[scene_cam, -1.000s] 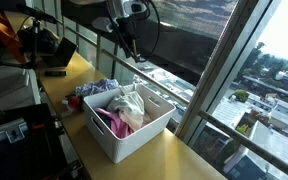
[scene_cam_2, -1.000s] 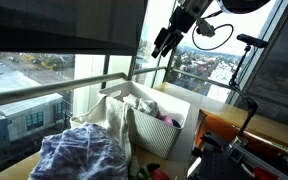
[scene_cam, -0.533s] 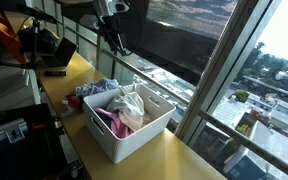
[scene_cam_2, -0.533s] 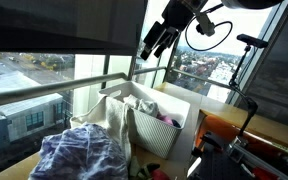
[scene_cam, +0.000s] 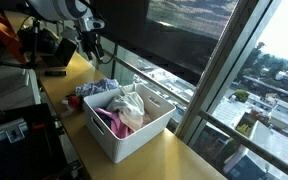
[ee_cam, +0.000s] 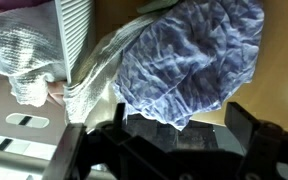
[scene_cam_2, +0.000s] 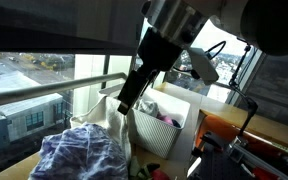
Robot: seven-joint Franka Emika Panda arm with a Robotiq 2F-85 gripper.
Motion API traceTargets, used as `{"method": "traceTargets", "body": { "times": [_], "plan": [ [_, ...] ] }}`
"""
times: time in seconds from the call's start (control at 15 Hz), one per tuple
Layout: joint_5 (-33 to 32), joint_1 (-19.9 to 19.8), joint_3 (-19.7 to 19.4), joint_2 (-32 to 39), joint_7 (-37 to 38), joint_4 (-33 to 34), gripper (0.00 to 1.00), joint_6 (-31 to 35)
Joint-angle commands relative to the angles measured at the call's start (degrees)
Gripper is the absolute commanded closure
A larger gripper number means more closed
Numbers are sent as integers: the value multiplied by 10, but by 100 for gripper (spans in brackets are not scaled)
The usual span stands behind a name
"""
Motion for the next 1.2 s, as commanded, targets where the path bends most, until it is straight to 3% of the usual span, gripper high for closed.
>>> {"method": "traceTargets", "body": {
  "times": [0.0,0.4,0.73,1.13],
  "plan": [
    [-24,41,-9,82,24,40,0,4],
    [-51,104,-63,200,25,122,0,20],
    [-43,114,-110,267,3,191,0,18],
    [-8,121,-117,367,-1,276,0,25]
  ]
}}
